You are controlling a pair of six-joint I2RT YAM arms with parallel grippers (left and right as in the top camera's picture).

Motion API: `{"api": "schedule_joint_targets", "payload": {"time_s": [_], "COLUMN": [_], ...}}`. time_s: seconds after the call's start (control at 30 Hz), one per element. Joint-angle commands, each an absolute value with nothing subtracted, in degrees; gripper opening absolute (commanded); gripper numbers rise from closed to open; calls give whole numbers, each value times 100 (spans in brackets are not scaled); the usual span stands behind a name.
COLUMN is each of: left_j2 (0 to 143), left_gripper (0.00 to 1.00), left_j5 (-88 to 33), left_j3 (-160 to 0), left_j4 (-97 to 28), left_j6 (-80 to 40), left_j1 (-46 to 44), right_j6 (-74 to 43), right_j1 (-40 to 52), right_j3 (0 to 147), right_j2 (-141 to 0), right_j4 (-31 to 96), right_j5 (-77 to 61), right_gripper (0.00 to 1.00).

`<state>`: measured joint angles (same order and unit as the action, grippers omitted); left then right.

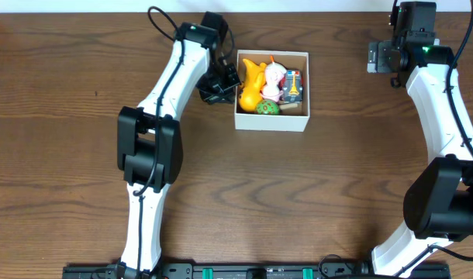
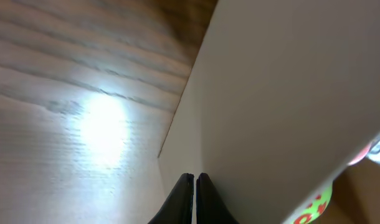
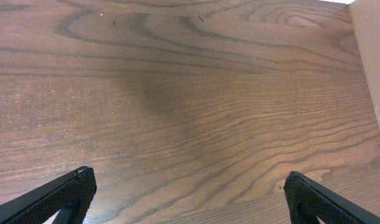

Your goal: Pack container

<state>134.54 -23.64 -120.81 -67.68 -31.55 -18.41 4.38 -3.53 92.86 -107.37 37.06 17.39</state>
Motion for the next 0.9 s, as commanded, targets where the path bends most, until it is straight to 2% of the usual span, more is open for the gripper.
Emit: {"api": "schedule_joint_targets", "payload": {"time_s": [0.0,0.3,0.4,0.5,0.53,0.57,0.6,0.7,0.87], "left_j2": [13373,13373,13373,13373,13373,13373,13373,13373,13373], "left_gripper": [6,6,8,38,53,74,84,99,98], "left_j5": [-2506,-1925,-1459,-882,-709,-580,-456,-73,30], "left_j3": [-12086,-12088,-12088,-12086,-12086,-12086,-12086,-12086,-12086], "left_j4": [-6827,-6834,-6831,-6823,-6818,-6818,-6814,-6803,-6783], "left_j6": [-3201,-3203,-3201,-3199,-3194,-3155,-3122,-2982,-2895], "left_j1": [-1949,-1671,-1439,-1168,-1063,-972,-875,-556,-67], "right_j6": [366,366,368,366,366,366,366,366,366], "right_j1": [-368,-368,-368,-368,-368,-368,-368,-368,-368], "right_j3": [9360,9360,9360,9360,9360,9360,9360,9360,9360], "right_j2": [-10737,-10737,-10737,-10737,-10737,-10737,-10737,-10737,-10737], "right_j4": [3708,3708,3708,3708,3708,3708,3708,3708,3708], "right_j5": [1756,1754,1754,1754,1754,1756,1756,1754,1754], "right_gripper": [99,99,99,99,99,99,99,99,99]}}
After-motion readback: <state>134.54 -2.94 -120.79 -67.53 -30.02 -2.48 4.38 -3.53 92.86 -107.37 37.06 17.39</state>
